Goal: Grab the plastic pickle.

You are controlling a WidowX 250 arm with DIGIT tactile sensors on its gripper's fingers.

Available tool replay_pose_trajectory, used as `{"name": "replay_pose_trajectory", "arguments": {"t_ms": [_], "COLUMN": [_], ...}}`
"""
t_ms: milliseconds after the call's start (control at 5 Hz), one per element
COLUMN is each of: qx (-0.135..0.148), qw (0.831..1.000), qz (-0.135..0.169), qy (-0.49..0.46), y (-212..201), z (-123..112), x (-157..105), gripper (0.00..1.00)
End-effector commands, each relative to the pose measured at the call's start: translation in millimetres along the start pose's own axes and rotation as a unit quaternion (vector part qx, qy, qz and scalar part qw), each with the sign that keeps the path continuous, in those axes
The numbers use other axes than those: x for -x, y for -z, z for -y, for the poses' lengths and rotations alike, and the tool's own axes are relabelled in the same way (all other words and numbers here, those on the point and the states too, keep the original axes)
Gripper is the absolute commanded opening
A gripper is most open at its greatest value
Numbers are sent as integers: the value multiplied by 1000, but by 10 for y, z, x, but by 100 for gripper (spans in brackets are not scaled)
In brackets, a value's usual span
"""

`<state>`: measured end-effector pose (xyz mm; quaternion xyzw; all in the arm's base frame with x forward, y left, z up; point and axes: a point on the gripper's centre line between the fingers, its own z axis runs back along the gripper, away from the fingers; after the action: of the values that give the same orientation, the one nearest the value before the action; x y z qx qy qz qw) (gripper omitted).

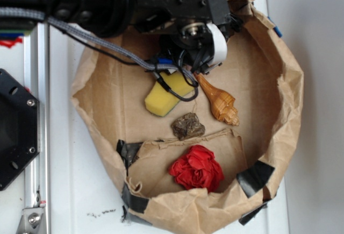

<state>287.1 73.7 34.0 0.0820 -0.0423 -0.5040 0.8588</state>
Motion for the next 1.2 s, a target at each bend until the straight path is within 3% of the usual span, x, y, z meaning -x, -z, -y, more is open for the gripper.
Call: {"name": "replay_pose_trajectory", "arguments": {"t_ms": [0,200,400,600,800,1000], "qx": [-27,-20,8,12,17,34], "qw": [999,991,974,958,923,910], "qz": [30,38,12,-37,-44,-15], "qy": [-31,-123,-226,-284,-383,-413], "y": [-374,-834,-1144,-1206,-1257,-1331], "z": [-11,117,152,165,192,203], "x": [-81,-198,-282,-353,-440,-478], "gripper": [0,0,0,0,0,0]}}
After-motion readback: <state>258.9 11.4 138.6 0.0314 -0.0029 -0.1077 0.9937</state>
